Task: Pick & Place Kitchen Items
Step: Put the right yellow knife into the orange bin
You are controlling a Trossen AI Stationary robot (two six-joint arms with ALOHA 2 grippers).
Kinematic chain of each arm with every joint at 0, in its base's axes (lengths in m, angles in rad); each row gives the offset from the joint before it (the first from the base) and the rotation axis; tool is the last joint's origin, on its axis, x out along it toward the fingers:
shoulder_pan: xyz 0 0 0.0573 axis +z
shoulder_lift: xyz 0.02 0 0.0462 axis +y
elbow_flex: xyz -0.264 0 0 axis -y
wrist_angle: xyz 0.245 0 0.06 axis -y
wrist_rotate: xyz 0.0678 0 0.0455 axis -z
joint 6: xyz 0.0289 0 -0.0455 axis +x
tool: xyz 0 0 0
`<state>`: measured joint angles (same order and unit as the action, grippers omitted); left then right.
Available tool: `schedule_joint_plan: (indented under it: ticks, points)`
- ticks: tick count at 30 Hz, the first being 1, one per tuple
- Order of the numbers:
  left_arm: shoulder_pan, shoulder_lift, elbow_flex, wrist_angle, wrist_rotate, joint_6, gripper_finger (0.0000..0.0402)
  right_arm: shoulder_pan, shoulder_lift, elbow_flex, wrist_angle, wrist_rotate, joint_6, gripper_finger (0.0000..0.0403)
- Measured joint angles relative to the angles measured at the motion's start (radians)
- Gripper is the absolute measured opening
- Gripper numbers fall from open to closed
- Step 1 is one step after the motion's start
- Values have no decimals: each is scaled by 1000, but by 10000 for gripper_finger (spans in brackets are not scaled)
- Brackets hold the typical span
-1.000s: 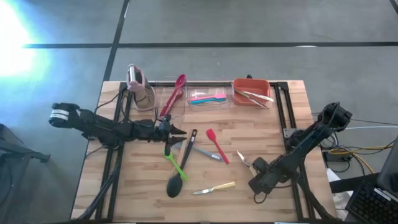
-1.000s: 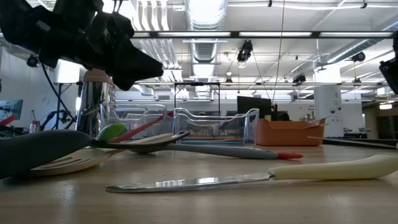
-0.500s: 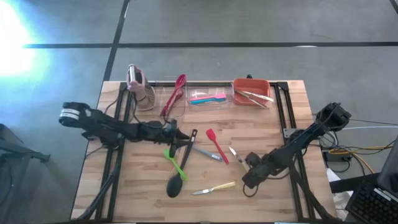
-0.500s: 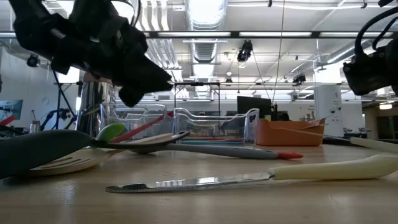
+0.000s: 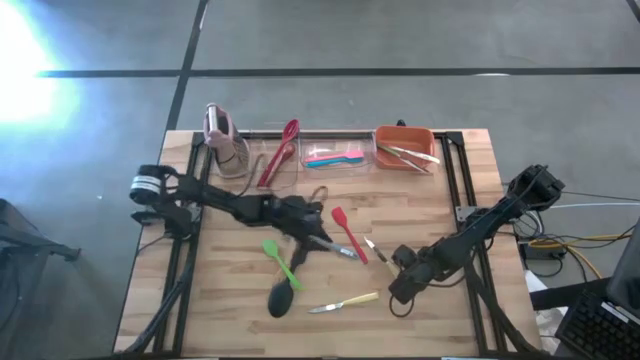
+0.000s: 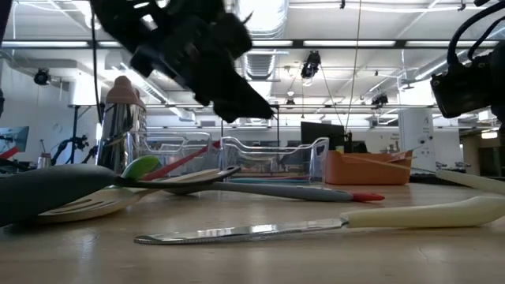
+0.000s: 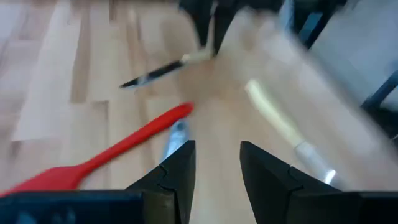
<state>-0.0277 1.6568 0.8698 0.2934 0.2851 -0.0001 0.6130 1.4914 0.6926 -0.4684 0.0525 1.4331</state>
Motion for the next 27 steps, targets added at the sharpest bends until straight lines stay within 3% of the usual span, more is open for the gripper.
schedule_joint_plan:
  ticks: [3, 13, 16, 22, 27]
  points:
    - [1, 54, 124, -164, -53, 126, 128, -5, 0, 0, 14, 0, -29, 56]
    - [-11, 217, 382, -403, -102, 356, 129, -28, -2, -3, 12, 3, -97, 56]
    - [-28, 251, 433, -432, -202, 431, 129, -35, -2, -4, 19, 3, -113, 56]
    - [-81, 301, 467, -400, -543, 620, 163, -38, -2, -10, 67, -3, -136, 56]
    - [-113, 328, 467, -343, -665, 675, 211, -38, -2, -10, 65, -24, -143, 56]
